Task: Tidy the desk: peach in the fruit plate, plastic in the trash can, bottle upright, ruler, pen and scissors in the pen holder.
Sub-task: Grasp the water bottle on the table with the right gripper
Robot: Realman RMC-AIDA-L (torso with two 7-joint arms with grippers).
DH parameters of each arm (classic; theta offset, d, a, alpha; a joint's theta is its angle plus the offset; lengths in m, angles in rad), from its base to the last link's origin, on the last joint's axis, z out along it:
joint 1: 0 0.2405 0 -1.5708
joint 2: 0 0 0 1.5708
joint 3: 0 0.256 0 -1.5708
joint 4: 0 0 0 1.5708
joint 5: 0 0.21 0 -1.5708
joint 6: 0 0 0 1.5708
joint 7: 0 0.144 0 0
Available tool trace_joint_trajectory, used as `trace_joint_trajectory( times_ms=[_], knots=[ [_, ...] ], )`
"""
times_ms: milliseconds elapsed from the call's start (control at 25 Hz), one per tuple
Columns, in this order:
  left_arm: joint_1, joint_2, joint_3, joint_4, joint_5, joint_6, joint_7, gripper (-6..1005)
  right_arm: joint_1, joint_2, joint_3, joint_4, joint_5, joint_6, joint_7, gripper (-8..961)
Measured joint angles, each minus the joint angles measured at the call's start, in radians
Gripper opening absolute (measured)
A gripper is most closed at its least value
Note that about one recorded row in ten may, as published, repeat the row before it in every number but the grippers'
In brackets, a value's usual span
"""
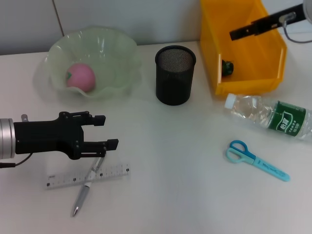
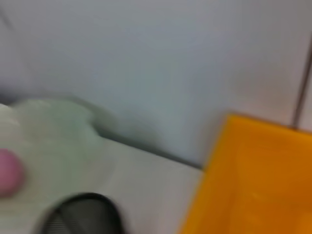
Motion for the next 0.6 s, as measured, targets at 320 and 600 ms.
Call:
trace_joint_trajectory(
  times_ms=[320,600],
  knots=[
    [0.000,0.001,0.000,-0.005,0.000,0.000,-0.001,788,-0.082,-0.036,0.008,-0.220,0.199,-0.394,-0.123,820],
    [0.008,0.003,-0.005,0.001,-0.005,0.000,-0.018,788,-0.053,-0.113,0.016,-0.274,0.168,-0.648,-0.138,821]
  ],
)
